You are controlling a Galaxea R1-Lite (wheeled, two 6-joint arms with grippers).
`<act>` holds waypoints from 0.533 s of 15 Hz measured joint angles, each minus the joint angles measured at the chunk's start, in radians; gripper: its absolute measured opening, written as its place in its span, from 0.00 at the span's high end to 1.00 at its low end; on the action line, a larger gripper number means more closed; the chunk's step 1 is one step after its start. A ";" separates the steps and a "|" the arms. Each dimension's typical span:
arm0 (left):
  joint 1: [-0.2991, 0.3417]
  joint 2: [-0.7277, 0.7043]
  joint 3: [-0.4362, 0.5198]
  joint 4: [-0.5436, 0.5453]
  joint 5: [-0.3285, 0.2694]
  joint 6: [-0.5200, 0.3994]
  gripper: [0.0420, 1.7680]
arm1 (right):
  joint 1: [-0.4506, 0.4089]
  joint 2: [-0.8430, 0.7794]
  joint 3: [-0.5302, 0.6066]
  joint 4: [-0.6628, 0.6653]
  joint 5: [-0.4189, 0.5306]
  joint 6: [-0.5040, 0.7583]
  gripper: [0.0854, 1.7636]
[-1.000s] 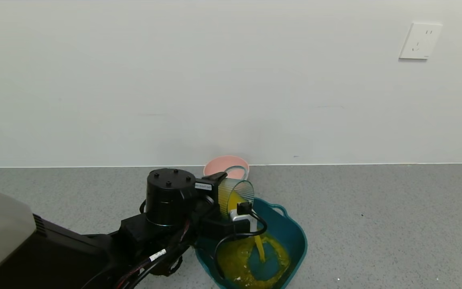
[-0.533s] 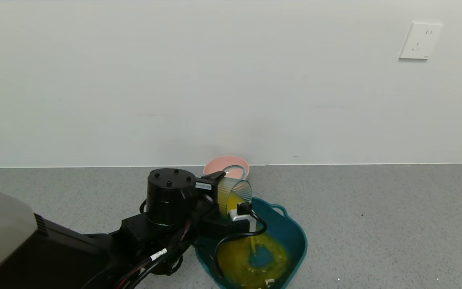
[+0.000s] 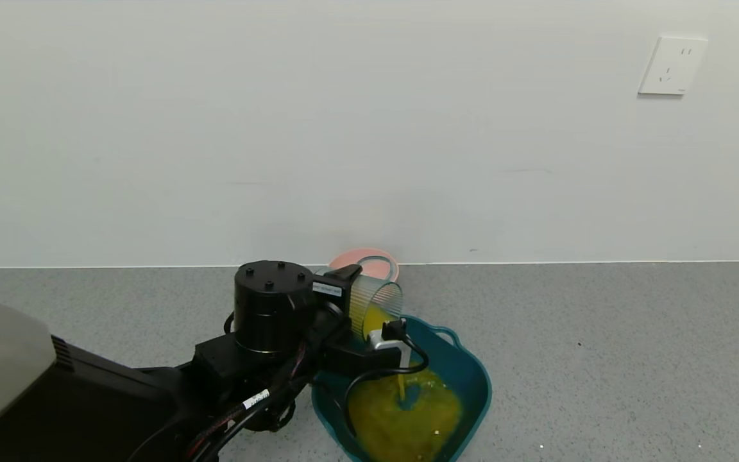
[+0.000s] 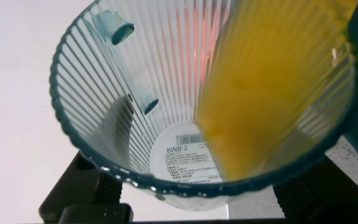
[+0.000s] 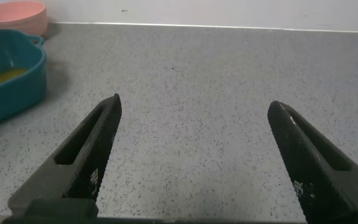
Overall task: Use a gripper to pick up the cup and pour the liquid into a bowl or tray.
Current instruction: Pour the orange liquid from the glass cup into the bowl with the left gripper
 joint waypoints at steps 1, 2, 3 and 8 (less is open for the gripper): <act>0.000 -0.001 -0.002 -0.001 0.000 0.009 0.26 | 0.000 0.000 0.000 0.000 0.000 0.000 0.03; 0.000 -0.001 -0.004 -0.001 0.000 0.020 0.26 | 0.000 0.000 0.000 0.000 0.000 0.000 0.03; 0.000 -0.001 -0.005 -0.001 0.001 0.031 0.26 | 0.000 0.000 0.000 0.000 0.000 0.000 0.03; 0.000 -0.002 -0.018 -0.006 0.000 0.108 0.26 | 0.000 0.000 0.000 0.000 0.000 0.000 0.03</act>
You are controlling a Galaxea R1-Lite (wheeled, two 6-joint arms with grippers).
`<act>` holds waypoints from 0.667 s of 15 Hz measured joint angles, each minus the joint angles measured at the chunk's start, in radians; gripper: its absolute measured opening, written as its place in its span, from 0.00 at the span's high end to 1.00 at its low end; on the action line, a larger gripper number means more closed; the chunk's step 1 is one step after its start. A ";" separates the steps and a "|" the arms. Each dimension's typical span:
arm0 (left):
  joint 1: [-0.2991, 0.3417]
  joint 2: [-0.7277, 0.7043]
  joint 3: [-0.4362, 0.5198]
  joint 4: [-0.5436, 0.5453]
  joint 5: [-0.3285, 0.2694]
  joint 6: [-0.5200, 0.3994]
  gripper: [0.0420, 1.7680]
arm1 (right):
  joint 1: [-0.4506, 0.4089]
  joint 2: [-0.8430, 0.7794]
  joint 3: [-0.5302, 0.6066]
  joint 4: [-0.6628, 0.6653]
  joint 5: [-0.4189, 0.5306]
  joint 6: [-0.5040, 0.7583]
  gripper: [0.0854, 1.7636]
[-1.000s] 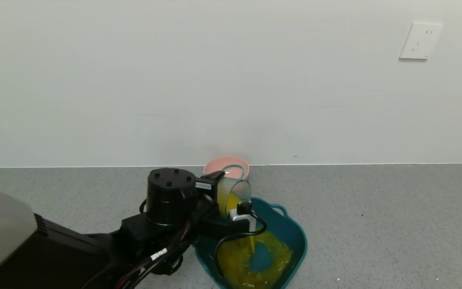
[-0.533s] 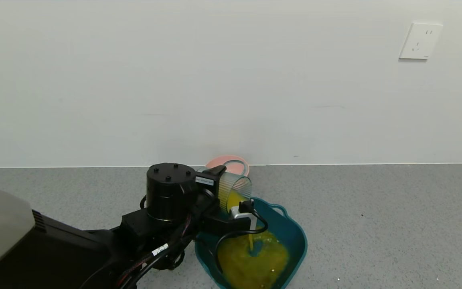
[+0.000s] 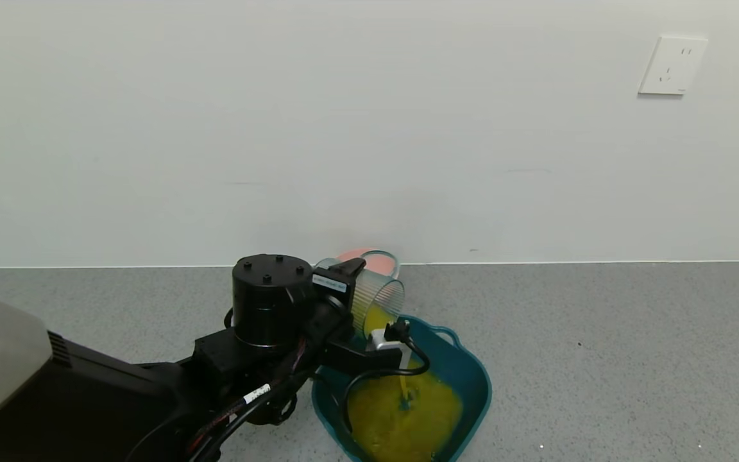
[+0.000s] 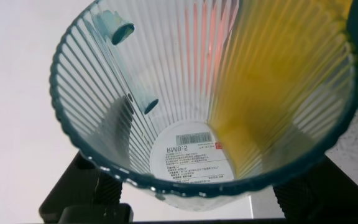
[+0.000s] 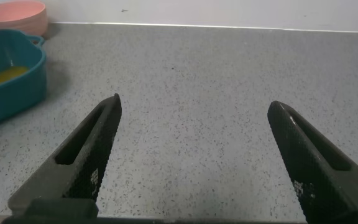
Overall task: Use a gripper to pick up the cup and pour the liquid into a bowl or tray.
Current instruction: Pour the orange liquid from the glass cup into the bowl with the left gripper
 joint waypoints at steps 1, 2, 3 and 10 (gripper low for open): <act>0.000 0.000 -0.001 0.000 0.000 0.016 0.26 | 0.000 0.000 0.000 0.000 0.000 0.000 0.03; 0.000 -0.001 -0.003 0.000 0.000 0.026 0.26 | 0.000 0.000 0.000 0.000 0.000 0.000 0.03; 0.000 -0.001 -0.004 0.000 0.000 0.035 0.26 | 0.000 0.000 0.000 0.000 0.000 0.000 0.03; -0.001 -0.003 -0.012 -0.001 0.000 0.130 0.26 | 0.000 0.000 0.000 0.000 0.000 0.000 0.03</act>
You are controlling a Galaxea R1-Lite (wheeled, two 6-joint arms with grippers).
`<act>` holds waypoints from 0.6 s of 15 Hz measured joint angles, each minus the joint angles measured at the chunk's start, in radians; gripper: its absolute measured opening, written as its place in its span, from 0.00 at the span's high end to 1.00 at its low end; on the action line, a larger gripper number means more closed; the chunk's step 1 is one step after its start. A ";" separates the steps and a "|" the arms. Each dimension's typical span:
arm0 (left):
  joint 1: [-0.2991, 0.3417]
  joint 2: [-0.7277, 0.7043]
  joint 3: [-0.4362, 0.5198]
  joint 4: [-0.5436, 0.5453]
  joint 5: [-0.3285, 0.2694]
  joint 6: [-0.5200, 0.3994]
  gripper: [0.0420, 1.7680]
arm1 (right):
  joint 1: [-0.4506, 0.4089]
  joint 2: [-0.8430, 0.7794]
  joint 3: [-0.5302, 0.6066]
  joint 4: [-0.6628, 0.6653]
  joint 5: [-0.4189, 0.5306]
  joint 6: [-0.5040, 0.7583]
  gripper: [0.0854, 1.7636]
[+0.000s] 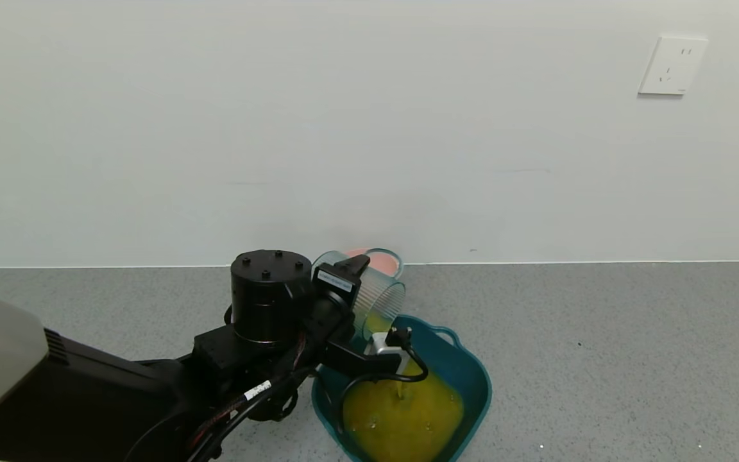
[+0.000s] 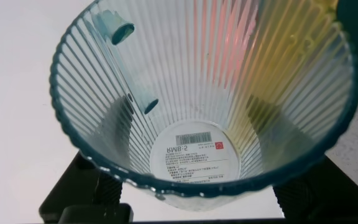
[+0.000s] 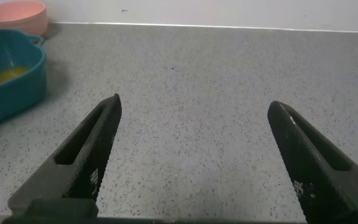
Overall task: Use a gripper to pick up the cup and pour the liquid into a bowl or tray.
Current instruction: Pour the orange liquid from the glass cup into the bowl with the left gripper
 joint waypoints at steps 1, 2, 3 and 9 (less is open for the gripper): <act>-0.002 0.000 -0.001 0.000 0.000 0.008 0.26 | 0.000 0.000 0.000 0.000 0.000 0.000 0.03; -0.003 -0.001 -0.001 0.000 0.002 0.018 0.26 | 0.000 0.000 0.000 0.000 0.000 0.000 0.03; -0.007 -0.002 -0.001 0.000 0.006 0.024 0.26 | 0.000 0.000 0.000 0.000 0.000 0.000 0.03; -0.036 -0.010 0.007 0.000 0.026 0.079 0.26 | 0.000 0.000 0.000 0.000 0.000 0.000 0.03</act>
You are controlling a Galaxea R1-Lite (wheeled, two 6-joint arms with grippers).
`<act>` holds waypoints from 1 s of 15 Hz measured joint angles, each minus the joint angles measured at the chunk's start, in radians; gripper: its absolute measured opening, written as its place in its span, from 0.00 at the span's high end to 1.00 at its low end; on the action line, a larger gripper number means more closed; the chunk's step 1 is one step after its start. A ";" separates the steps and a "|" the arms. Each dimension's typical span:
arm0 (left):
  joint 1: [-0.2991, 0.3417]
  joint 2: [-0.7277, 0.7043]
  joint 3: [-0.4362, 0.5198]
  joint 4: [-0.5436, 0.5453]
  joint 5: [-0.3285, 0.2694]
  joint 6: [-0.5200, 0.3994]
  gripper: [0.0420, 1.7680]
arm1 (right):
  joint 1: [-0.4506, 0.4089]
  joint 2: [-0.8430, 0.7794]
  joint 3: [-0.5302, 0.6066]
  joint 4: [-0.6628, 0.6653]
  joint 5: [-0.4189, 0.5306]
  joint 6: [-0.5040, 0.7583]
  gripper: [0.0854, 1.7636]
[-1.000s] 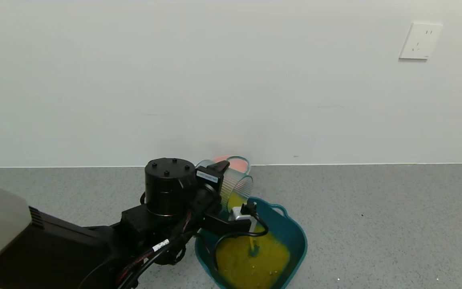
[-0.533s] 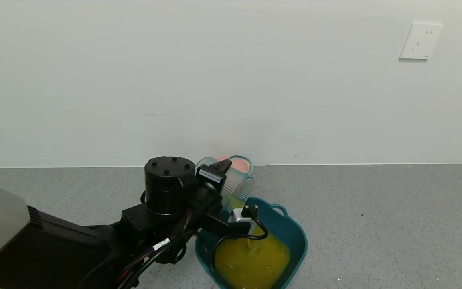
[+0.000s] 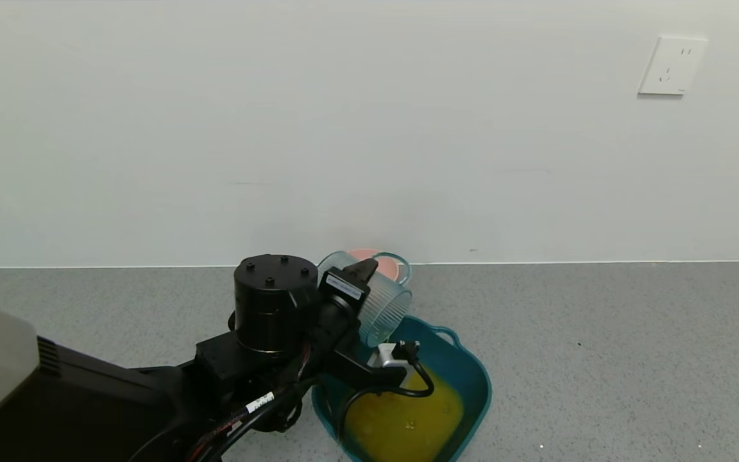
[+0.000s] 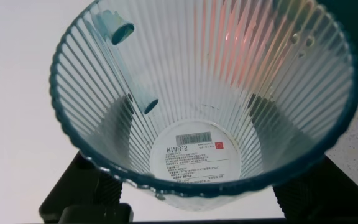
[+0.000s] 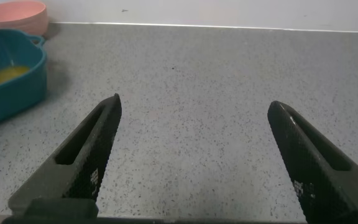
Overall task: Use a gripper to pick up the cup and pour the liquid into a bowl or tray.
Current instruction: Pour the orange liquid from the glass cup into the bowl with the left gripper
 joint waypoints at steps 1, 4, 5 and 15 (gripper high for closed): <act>-0.002 -0.003 0.000 0.000 0.000 0.021 0.26 | 0.000 0.000 0.000 0.000 0.000 0.000 0.03; -0.003 -0.017 0.006 -0.001 0.000 0.083 0.26 | 0.000 0.000 0.000 0.000 0.000 0.000 0.03; -0.004 -0.021 0.011 0.000 0.000 0.087 0.26 | 0.000 0.000 0.000 0.000 0.000 0.000 0.03; -0.008 -0.030 0.022 -0.002 0.004 0.086 0.26 | 0.000 0.000 0.000 0.000 0.000 0.000 0.03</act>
